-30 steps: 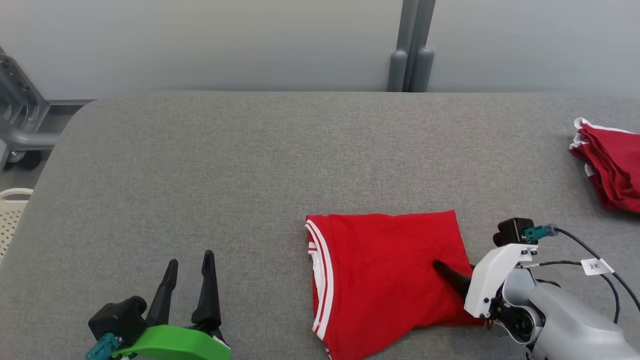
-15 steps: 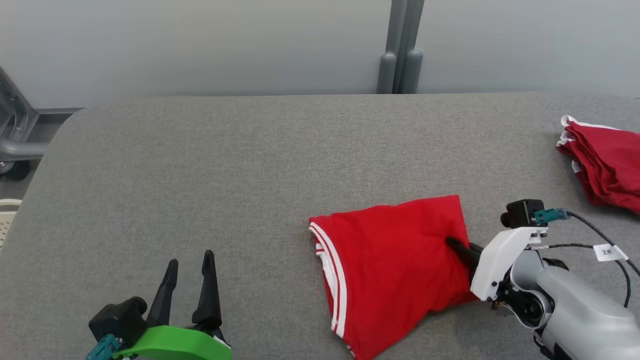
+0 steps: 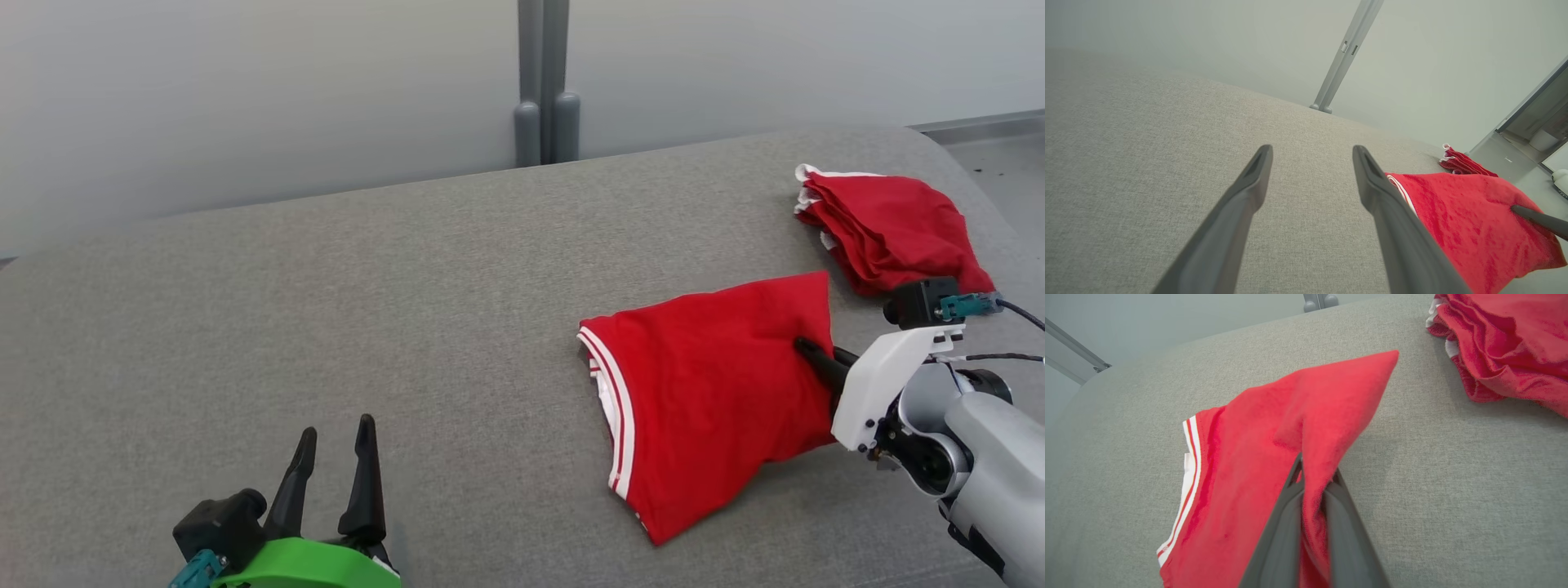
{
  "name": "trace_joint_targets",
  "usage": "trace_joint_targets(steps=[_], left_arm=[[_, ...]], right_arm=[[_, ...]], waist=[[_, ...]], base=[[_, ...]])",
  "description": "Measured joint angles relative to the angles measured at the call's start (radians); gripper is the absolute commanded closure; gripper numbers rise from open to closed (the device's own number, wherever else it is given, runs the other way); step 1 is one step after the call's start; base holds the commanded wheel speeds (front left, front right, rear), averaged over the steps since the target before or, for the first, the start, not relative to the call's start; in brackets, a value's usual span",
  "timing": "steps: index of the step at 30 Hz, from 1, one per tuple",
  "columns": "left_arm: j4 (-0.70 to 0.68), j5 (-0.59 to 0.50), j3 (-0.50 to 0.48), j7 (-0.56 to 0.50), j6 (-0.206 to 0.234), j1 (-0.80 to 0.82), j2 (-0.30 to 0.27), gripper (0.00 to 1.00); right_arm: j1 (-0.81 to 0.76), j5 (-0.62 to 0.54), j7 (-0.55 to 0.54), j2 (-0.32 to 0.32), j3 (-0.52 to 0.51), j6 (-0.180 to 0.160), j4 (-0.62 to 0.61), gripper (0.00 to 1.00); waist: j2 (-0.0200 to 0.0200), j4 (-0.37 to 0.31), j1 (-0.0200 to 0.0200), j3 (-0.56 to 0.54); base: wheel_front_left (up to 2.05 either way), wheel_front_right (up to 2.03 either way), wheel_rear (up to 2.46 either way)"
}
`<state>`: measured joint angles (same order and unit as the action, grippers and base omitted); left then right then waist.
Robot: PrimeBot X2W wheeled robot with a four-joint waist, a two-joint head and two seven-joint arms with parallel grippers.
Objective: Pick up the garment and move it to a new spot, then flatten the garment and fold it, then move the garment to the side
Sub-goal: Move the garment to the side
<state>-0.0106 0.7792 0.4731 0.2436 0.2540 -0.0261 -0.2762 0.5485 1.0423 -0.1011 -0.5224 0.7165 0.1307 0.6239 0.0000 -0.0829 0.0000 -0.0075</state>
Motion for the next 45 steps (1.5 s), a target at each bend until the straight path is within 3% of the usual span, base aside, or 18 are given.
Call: trace_joint_targets(steps=[10,18,31,45], left_arm=[[0.024,-0.024,0.022,0.004,-0.012,0.028,0.013,0.0],[0.046,-0.035,0.033,0.004,-0.015,0.04,0.017,0.0],[0.076,-0.055,0.02,0.012,-0.009,0.057,0.021,0.0],[0.08,-0.06,0.012,0.013,-0.02,0.057,0.021,0.0]], right_arm=[[-0.013,-0.07,-0.042,-0.003,-0.097,0.0,-0.05,1.0],[-0.023,-0.129,-0.077,0.027,-0.159,0.0,-0.083,1.0],[0.122,-0.27,-0.211,0.105,-0.287,0.0,-0.142,1.0],[0.286,-0.368,-0.284,0.071,-0.373,0.0,-0.024,1.0]], waist=[[0.0,-0.141,0.0,-0.01],[0.0,-0.194,0.0,-0.008],[0.0,-0.121,0.0,-0.012],[0.0,-0.028,0.0,0.006]], base=[[0.0,0.0,0.0],[0.0,0.0,0.0],[0.0,0.0,0.0],[0.0,0.0,0.0]])
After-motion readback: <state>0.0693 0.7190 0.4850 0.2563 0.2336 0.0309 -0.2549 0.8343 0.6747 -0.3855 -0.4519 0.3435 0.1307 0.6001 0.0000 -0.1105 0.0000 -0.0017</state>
